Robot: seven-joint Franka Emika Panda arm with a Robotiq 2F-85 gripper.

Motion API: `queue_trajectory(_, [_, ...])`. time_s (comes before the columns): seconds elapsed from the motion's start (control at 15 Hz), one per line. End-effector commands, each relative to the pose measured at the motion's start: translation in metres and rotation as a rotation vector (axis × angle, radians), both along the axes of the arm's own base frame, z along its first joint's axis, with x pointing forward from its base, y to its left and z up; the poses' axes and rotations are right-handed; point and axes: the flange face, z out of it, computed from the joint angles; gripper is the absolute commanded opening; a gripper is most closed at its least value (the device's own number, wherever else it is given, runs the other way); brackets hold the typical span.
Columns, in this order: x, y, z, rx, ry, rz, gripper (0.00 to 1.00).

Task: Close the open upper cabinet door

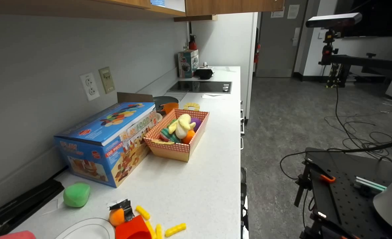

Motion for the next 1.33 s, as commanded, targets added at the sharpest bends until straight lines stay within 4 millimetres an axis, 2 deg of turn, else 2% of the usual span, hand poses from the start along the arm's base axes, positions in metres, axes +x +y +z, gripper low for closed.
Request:
queue_trajectory(0.0, [0.001, -0.010, 0.009, -0.038, 0.016, -0.047, 1.00])
queue_trajectory(0.27, [0.006, -0.013, 0.007, -0.031, 0.013, -0.034, 1.00])
queue_trajectory(0.67, [0.032, 0.001, 0.015, -0.035, -0.024, 0.080, 1.00])
queue_trajectory(0.87, [0.035, 0.005, 0.018, -0.036, -0.029, 0.103, 1.00])
queue_trajectory(1.27, [0.043, 0.037, 0.022, -0.051, -0.018, 0.172, 1.00])
